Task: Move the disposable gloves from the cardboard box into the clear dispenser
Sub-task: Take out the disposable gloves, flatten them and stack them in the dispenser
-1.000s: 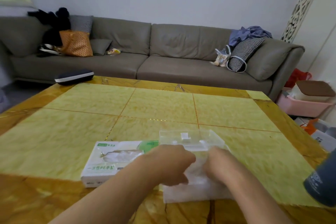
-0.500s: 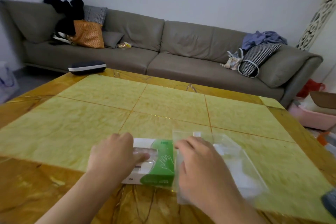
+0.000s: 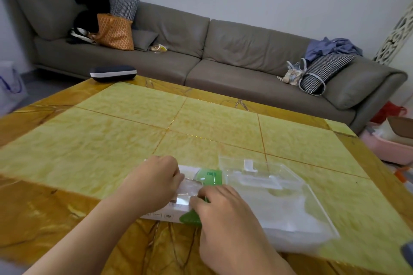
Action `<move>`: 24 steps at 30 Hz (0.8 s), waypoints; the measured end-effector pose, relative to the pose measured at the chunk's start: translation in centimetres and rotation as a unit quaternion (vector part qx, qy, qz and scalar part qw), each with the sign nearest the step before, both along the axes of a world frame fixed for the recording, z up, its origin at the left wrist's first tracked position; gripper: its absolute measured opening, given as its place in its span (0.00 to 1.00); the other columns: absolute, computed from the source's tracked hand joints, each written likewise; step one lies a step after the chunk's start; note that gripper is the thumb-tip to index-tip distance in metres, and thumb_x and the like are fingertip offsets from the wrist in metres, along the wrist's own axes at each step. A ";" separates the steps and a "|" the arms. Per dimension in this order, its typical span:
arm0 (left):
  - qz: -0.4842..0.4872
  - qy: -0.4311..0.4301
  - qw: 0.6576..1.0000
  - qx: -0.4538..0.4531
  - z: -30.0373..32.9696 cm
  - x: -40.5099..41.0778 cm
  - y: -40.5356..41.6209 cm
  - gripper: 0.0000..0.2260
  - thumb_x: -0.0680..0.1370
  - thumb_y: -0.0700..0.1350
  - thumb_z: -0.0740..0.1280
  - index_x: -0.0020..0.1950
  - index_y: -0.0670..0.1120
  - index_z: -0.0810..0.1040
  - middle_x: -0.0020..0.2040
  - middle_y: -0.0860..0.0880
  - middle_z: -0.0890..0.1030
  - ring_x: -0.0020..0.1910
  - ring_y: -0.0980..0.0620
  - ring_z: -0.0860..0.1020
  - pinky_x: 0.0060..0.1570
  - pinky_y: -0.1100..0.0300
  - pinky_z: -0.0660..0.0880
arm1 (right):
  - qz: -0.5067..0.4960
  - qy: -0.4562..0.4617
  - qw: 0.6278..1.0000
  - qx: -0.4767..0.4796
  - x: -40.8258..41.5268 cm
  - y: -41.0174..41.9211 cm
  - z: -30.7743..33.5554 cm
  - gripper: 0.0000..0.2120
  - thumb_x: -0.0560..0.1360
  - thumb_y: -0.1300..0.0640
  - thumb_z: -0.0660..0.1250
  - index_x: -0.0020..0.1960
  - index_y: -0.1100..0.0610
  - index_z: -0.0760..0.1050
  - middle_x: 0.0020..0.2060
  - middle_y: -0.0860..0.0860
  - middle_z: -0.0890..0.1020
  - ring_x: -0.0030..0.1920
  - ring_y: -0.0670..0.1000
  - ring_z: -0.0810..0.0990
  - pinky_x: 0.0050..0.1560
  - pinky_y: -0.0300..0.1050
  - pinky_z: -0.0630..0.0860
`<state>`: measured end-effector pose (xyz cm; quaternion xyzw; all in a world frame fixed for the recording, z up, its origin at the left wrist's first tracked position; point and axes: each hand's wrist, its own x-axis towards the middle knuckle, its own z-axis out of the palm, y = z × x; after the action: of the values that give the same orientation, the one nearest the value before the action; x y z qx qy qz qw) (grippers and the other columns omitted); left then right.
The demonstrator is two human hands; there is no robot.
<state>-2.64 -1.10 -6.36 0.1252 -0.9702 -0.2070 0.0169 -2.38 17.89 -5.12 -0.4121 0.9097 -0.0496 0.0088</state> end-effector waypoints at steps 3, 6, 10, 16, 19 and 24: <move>-0.015 0.046 0.993 0.110 0.3 0.2 0.1 0.10 0.84 0.53 0.65 0.45 0.52 0.78 0.35 0.52 0.80 0.31 0.55 0.76 0.31 0.61 0.73 | 0.002 -0.001 1.000 -0.004 0.1 0.1 0.2 0.22 0.77 0.62 0.62 0.70 0.53 0.75 0.66 0.51 0.74 0.69 0.54 0.67 0.72 0.44 0.63; -0.001 0.103 0.975 0.194 0.5 0.1 0.4 0.09 0.83 0.53 0.66 0.45 0.53 0.79 0.34 0.53 0.79 0.29 0.58 0.73 0.32 0.61 0.72 | 0.002 -0.001 1.000 -0.009 0.2 0.2 0.2 0.22 0.77 0.62 0.62 0.70 0.52 0.75 0.65 0.50 0.74 0.69 0.54 0.67 0.73 0.44 0.64; -0.066 0.113 0.984 0.118 0.4 0.8 -0.1 0.07 0.77 0.59 0.72 0.52 0.61 0.78 0.49 0.62 0.78 0.46 0.62 0.78 0.47 0.63 0.77 | 0.003 -0.008 1.000 -0.010 0.2 0.4 0.2 0.23 0.79 0.62 0.63 0.73 0.53 0.73 0.68 0.51 0.72 0.71 0.54 0.65 0.74 0.47 0.64; -0.045 0.162 0.984 0.061 0.0 0.5 0.5 0.06 0.80 0.55 0.70 0.44 0.58 0.83 0.40 0.62 0.82 0.40 0.59 0.80 0.41 0.58 0.79 | -0.003 -0.012 1.000 -0.013 0.2 0.3 0.1 0.20 0.78 0.62 0.64 0.69 0.54 0.75 0.65 0.51 0.74 0.68 0.54 0.67 0.72 0.47 0.67; 0.022 0.213 0.961 0.177 0.4 0.2 0.1 0.10 0.80 0.54 0.71 0.40 0.55 0.84 0.31 0.57 0.81 0.27 0.56 0.76 0.28 0.58 0.75 | 0.004 -0.010 1.000 -0.023 0.1 0.3 0.2 0.20 0.78 0.61 0.64 0.70 0.54 0.76 0.64 0.50 0.74 0.67 0.54 0.67 0.71 0.47 0.68; 0.051 0.205 0.938 0.273 1.1 0.1 -0.1 0.25 0.82 0.57 0.66 0.36 0.39 0.76 0.24 0.53 0.64 0.23 0.55 0.61 0.25 0.62 0.59 | -0.001 -0.022 1.000 -0.017 0.1 0.2 0.3 0.21 0.79 0.61 0.64 0.71 0.53 0.76 0.64 0.49 0.74 0.68 0.53 0.68 0.72 0.48 0.69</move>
<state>-2.50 -1.18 -5.30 0.1293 -0.8440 -0.4839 0.1916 -2.28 18.14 -4.81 -0.4104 0.9086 -0.0742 0.0218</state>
